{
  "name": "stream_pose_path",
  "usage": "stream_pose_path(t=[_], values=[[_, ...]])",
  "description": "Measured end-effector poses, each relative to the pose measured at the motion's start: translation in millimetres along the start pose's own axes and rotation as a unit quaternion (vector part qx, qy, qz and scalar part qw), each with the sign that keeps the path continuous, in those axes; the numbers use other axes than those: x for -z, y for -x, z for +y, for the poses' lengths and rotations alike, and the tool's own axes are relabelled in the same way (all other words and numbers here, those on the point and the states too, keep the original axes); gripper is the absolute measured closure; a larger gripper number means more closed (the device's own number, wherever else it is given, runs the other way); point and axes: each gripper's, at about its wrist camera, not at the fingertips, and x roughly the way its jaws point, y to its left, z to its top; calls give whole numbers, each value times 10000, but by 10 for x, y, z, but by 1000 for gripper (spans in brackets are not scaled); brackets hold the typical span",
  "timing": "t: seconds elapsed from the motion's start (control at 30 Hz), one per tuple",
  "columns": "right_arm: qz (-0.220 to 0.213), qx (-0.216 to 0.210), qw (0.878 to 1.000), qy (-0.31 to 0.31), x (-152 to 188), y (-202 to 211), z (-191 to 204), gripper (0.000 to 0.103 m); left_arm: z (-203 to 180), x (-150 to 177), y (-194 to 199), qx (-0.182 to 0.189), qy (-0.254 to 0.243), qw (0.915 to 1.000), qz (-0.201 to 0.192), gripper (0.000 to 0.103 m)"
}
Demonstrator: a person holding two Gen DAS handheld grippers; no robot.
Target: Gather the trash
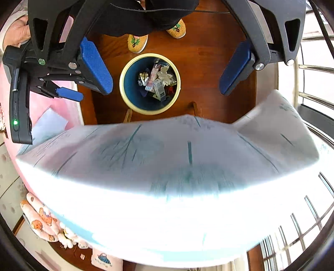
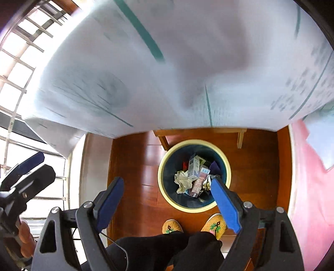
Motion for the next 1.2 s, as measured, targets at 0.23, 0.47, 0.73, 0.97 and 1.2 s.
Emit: stream_pose_path(t=[0.23,0.47,0.73,0.97,1.2], values=[[-464,43,9989,63,-169,609,167,17,-105,-270,535,0,-214,9991,-357,2],[-1013,226,9945,135,-358,1220,304,17,-206,-523,938,-17,-283,9969,-731,2],[-1474,647,9866,272,-563,1853,483,17,-284,-843,1472,-111,-271,9942,-1036,2],[-1664,707,9833,196,-780,2238,595,17,-366,-1001,1744,-217,-53,9936,-1111,2],[-1775,738,9810,262,-844,2491,773,17,-451,-1051,1906,-641,13,9924,-1053,2]])
